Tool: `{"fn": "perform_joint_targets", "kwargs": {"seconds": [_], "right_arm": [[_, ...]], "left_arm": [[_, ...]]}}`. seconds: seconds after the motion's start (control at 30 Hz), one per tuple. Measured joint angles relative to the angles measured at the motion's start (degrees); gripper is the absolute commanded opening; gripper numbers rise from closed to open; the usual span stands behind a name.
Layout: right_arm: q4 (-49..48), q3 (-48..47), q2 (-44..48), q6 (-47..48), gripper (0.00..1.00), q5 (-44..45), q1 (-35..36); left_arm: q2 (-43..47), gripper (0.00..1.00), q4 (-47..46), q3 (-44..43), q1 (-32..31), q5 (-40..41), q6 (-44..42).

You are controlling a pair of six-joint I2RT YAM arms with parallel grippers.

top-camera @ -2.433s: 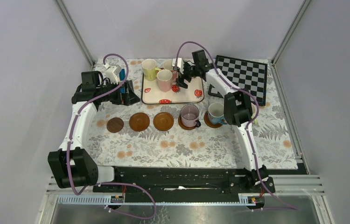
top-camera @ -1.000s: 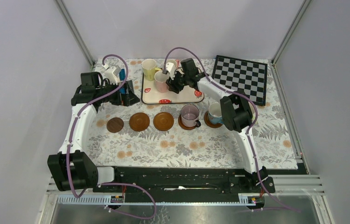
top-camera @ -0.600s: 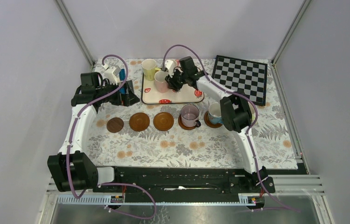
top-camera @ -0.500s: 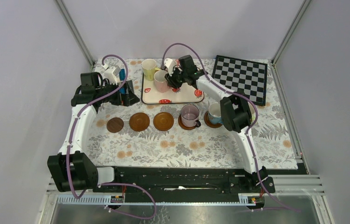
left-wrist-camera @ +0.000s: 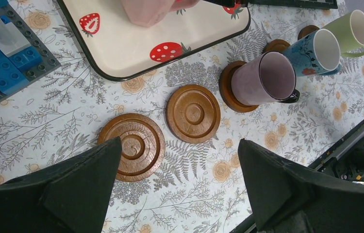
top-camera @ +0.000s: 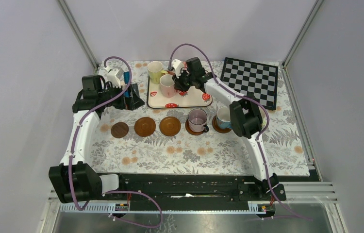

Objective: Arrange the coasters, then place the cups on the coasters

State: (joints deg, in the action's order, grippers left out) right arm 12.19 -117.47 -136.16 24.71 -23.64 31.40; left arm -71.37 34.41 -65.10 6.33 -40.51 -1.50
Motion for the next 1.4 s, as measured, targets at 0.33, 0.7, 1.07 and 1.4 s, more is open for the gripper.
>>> {"fn": "perform_joint_targets", "kwargs": {"seconds": [0.33, 0.7, 1.07, 1.4], "right_arm": [[-0.9, 4.5, 4.9, -4.8, 0.0, 3.0, 0.5], [7.5, 0.2, 10.8, -11.1, 0.0, 7.3, 2.4], [5.2, 24.0, 34.1, -13.7, 0.0, 15.6, 14.9], [-4.3, 42.8, 41.3, -19.1, 0.0, 25.0, 20.4]], "left_arm": [[0.3, 0.99, -0.3, -0.2, 0.7, 2.4, 1.3], [2.1, 0.99, -1.2, -1.5, 2.2, 5.5, 5.6], [5.6, 0.99, -1.4, -2.4, 2.9, 6.3, 8.2], [8.4, 0.99, -1.5, -2.3, 2.9, 6.9, 9.7]]}}
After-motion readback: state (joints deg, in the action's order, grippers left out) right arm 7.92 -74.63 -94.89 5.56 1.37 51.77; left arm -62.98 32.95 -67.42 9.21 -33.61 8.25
